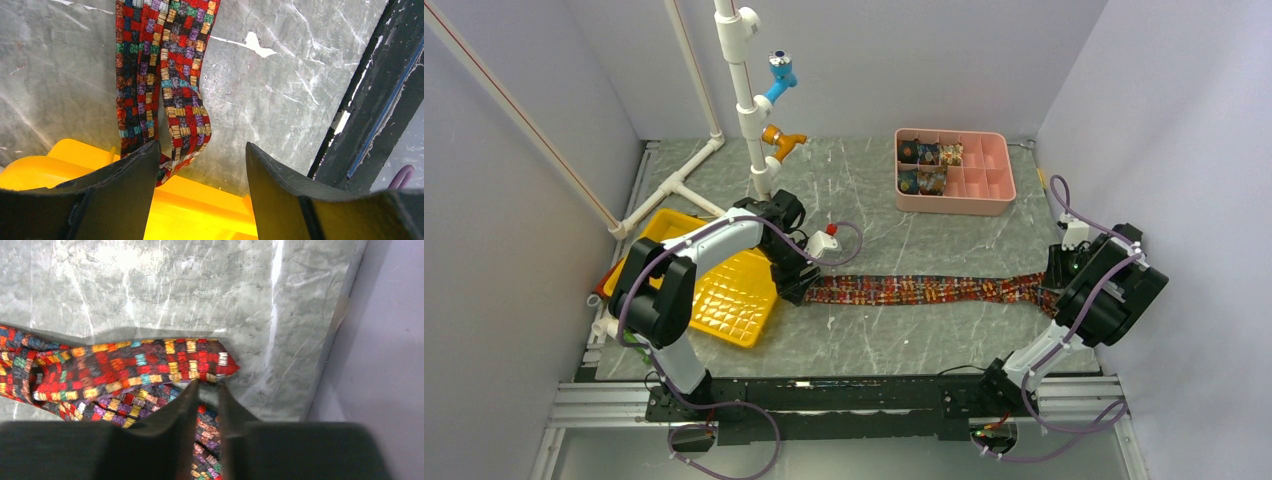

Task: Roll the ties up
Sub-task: Flatten out the tie at the center of the board.

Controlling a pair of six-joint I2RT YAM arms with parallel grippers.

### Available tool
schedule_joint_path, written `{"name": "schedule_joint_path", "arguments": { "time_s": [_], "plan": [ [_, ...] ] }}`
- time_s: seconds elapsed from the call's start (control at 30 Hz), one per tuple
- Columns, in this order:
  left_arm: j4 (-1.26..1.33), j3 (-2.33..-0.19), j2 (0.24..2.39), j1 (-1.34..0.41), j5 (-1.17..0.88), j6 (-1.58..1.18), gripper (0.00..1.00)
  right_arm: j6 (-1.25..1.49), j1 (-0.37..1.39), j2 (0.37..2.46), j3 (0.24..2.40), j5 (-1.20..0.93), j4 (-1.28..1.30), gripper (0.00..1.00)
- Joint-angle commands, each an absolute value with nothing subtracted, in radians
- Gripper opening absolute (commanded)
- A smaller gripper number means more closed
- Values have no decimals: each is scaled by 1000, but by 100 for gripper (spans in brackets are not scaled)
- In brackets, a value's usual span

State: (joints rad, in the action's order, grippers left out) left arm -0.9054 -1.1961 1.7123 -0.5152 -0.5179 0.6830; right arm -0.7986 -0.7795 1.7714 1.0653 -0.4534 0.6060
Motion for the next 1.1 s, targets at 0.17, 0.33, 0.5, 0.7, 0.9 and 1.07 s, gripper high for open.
{"name": "schedule_joint_path", "arguments": {
  "time_s": [0.17, 0.33, 0.5, 0.7, 0.9, 1.07],
  "plan": [
    [-887, -1187, 1664, -521, -514, 675, 69, -816, -781, 1618, 1071, -468, 650, 0],
    [-888, -1188, 1640, -521, -502, 676, 70, -831, -785, 1540, 1078, -474, 673, 0],
    [-898, -1202, 1621, -521, -490, 674, 99, -883, -798, 1461, 1066, -421, 775, 0],
    [-869, -1190, 1607, -521, -491, 661, 99, -985, -851, 1410, 951, -287, 760, 0],
    [-851, -1186, 1638, -530, -508, 651, 99, -959, -863, 1537, 961, -246, 701, 39],
    [-830, -1163, 1625, -537, -502, 645, 99, -968, -870, 1530, 914, -196, 607, 70]
  ]
}}
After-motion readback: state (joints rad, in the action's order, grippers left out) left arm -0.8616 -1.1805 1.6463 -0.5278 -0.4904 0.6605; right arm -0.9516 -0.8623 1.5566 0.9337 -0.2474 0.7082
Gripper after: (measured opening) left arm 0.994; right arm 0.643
